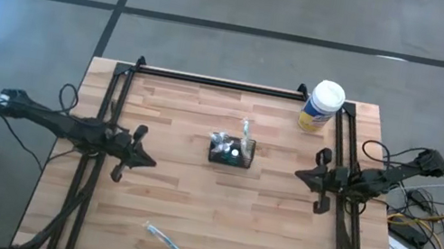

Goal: Pick & Place toothbrushing station
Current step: Put the blue toothbrush into the wire organizer

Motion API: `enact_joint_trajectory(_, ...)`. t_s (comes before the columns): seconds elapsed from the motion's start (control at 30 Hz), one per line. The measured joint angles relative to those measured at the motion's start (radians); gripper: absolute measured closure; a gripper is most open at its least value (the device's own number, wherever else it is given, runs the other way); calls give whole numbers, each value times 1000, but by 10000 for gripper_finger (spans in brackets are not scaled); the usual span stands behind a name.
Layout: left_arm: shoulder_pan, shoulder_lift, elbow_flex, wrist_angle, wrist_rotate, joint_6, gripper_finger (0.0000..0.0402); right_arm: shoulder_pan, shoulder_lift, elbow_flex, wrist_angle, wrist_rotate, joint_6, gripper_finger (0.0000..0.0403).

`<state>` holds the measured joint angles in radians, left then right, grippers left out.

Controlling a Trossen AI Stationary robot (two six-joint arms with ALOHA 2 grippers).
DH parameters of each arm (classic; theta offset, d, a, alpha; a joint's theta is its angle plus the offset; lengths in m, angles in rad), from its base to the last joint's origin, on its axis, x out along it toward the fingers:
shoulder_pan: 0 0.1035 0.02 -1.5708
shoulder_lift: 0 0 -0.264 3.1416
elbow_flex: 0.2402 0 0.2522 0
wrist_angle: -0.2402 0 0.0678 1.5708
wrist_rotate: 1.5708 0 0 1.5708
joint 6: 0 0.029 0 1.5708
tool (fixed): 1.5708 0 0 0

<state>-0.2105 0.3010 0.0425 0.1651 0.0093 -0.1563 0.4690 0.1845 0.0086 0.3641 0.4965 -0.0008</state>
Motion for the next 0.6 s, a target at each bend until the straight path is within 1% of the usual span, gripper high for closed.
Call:
enact_joint_trajectory(0.13,-3,71,13,0,0,-36,396,0,17,0,2,0,-21,394)
enact_joint_trajectory(0.37,-26,233,76,8,1,-100,392,0,33,0,2,3,-25,394)
enact_joint_trajectory(0.5,-77,353,131,8,0,-154,398,0,33,0,2,3,-25,394)
enact_joint_trajectory(0.6,-146,458,188,7,0,-173,397,0,33,0,2,3,-4,394)
